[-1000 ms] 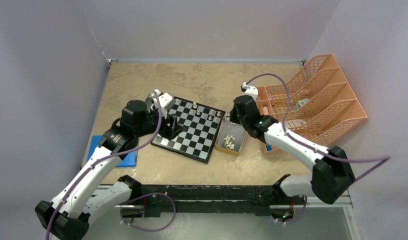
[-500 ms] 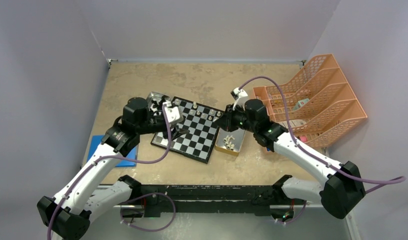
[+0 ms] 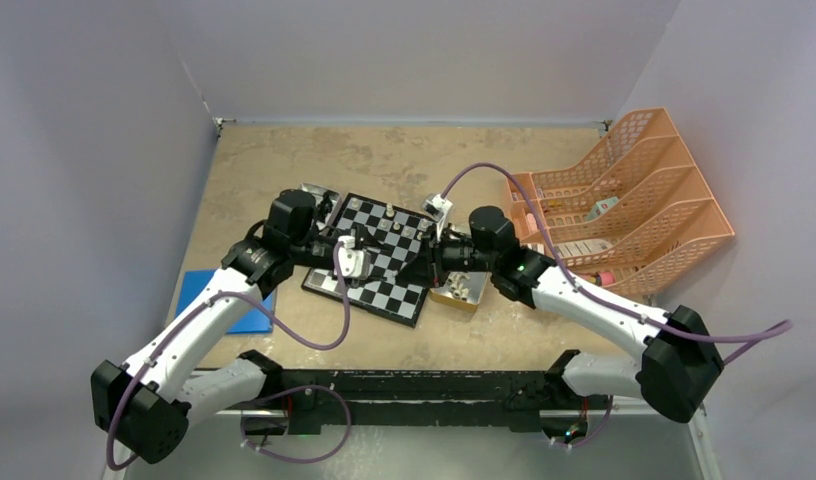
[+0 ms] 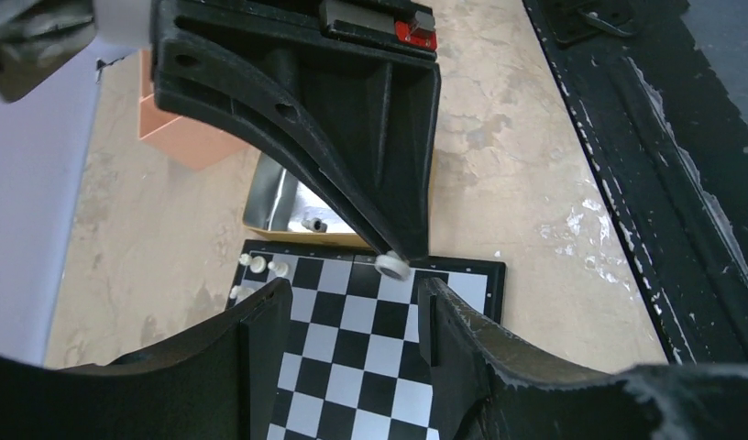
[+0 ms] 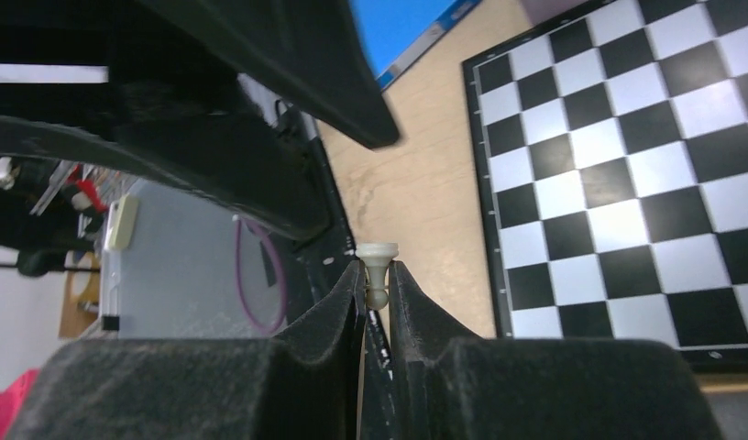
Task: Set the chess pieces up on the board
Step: Place the chess piece on the chessboard.
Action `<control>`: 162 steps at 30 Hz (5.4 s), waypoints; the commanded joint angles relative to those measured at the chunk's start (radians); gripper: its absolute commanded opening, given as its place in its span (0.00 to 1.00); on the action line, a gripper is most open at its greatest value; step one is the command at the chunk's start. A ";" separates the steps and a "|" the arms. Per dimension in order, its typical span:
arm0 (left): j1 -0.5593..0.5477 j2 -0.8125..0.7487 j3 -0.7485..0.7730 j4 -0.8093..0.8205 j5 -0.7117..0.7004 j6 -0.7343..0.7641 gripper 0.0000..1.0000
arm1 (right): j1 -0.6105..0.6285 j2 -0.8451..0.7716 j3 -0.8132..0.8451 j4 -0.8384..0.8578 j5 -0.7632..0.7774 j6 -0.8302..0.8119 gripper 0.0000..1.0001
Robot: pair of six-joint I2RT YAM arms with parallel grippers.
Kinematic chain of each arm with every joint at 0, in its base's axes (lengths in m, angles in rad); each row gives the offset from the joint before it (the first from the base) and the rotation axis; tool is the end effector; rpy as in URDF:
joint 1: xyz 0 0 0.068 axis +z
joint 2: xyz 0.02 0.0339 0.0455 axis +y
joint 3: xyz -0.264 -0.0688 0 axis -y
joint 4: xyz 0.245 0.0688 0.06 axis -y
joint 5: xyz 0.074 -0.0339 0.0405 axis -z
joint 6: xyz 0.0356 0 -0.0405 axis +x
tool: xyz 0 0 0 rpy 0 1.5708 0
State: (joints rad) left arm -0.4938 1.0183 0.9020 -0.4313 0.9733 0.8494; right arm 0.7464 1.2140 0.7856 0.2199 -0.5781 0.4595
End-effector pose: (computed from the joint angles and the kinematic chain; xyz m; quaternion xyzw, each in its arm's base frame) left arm 0.1728 -0.1264 0.3204 0.6588 0.4609 -0.3248 0.4980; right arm 0.1903 0.2025 0.2922 -0.2841 0.7113 0.5247 0.3716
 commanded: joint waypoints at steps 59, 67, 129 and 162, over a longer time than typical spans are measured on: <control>-0.009 -0.108 -0.144 0.346 -0.184 -0.716 0.00 | 0.051 -0.057 -0.109 0.492 0.218 0.383 0.36; -0.008 -0.199 -0.252 0.598 -0.215 -0.895 0.00 | 0.051 -0.071 -0.130 0.513 0.218 0.418 0.34; -0.008 -0.768 -0.277 0.061 -0.578 -0.762 0.72 | 0.086 0.809 0.881 -0.347 0.903 -0.022 0.11; -0.008 -0.801 -0.254 0.004 -0.550 -0.717 0.75 | 0.106 1.080 1.210 -0.616 0.970 -0.049 0.16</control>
State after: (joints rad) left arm -0.4980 0.2241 0.6338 -0.4438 0.4156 0.1173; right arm 0.8490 2.2684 1.9400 -0.3653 0.3759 0.4248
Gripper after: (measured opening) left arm 0.744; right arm 0.161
